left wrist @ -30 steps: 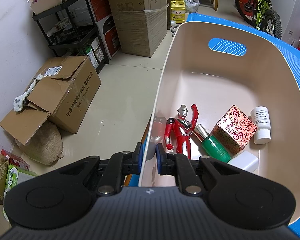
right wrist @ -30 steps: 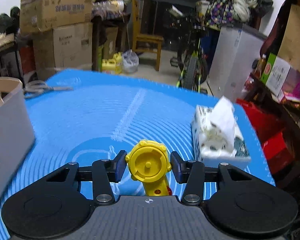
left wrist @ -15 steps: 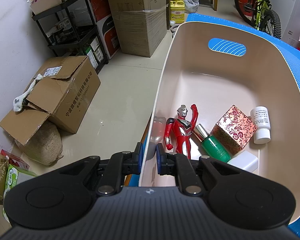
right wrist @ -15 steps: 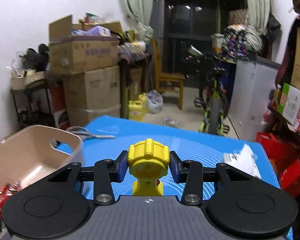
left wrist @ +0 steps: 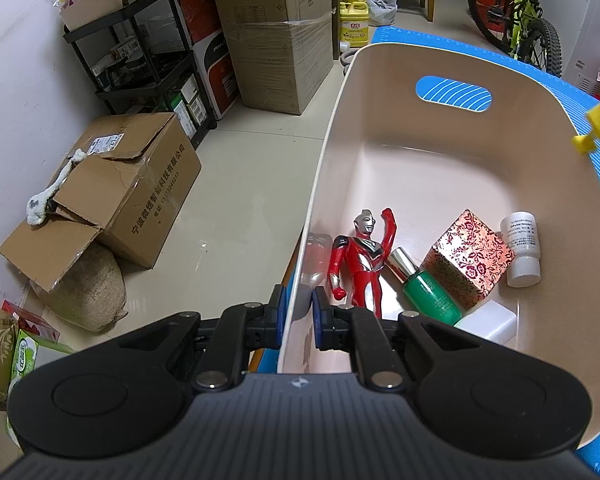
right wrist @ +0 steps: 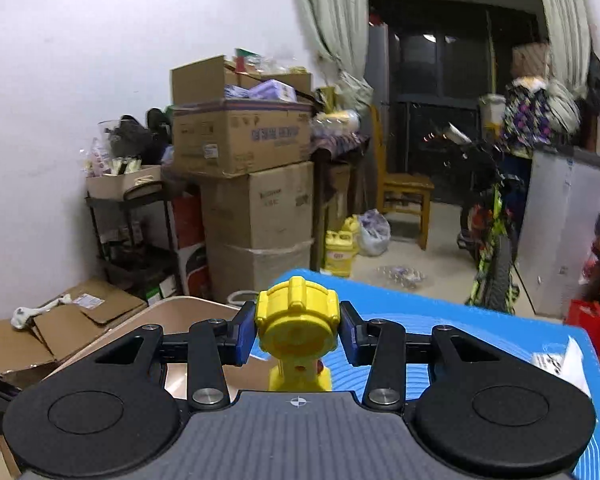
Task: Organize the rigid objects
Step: 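Lift the yellow toy into the basket and open the right tool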
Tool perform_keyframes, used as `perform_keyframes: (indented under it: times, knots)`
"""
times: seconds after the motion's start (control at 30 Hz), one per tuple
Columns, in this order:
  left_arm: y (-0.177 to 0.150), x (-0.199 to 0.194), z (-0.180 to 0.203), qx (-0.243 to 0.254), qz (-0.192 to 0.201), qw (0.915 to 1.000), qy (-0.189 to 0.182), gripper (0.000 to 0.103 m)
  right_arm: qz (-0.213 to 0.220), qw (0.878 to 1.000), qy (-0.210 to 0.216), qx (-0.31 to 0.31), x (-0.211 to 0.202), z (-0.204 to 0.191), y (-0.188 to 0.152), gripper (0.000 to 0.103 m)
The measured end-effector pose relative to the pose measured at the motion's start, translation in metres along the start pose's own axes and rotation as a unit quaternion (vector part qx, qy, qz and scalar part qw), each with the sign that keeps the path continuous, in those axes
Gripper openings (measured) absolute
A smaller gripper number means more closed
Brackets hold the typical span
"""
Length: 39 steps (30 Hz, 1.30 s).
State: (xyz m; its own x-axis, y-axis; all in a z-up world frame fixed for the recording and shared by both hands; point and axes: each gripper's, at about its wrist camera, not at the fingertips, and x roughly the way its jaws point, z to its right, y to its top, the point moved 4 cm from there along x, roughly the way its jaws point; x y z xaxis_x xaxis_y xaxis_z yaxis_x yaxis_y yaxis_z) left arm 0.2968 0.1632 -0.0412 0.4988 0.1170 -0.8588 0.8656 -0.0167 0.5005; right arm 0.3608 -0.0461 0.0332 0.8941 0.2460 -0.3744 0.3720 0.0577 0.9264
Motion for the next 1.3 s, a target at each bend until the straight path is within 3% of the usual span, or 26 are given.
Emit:
perform_keyframes:
  times: [0.3, 0.67, 1.1, 1.13, 1.17, 1.23, 1.3]
  knots:
    - [0.0, 0.0, 0.0, 0.001, 0.0, 1.0, 0.0, 0.016, -0.006, 0.999, 0.031, -0.003, 0.01, -0.037, -0.007, 0.049]
    - [-0.001, 0.001, 0.0, 0.0, 0.001, 1.0, 0.0, 0.016, -0.116, 0.989, 0.092, 0.002, 0.035, -0.081, -0.053, 0.049]
    - [-0.001, 0.001, -0.001, -0.005, 0.003, 1.0, 0.001, 0.016, -0.171, 0.983, 0.048, 0.043, 0.065, -0.076, -0.07, 0.047]
    - [-0.001, 0.0, -0.001, -0.005, 0.003, 1.0, 0.001, 0.016, -0.174, 0.983, 0.046, 0.043, 0.066, -0.074, -0.071, 0.05]
    - [-0.001, 0.0, -0.001, -0.006, 0.003, 1.0, 0.001, 0.016, -0.17, 0.984, 0.046, 0.042, 0.066, -0.074, -0.07, 0.063]
    - [-0.001, 0.0, -0.001, -0.008, 0.005, 1.0, 0.0, 0.016, -0.166, 0.984, 0.04, 0.042, 0.064, -0.073, -0.07, 0.079]
    - [0.0, -0.002, -0.002, -0.011, 0.01, 0.9999, 0.0, 0.016, -0.161, 0.985, 0.043, 0.042, 0.06, -0.072, -0.07, 0.083]
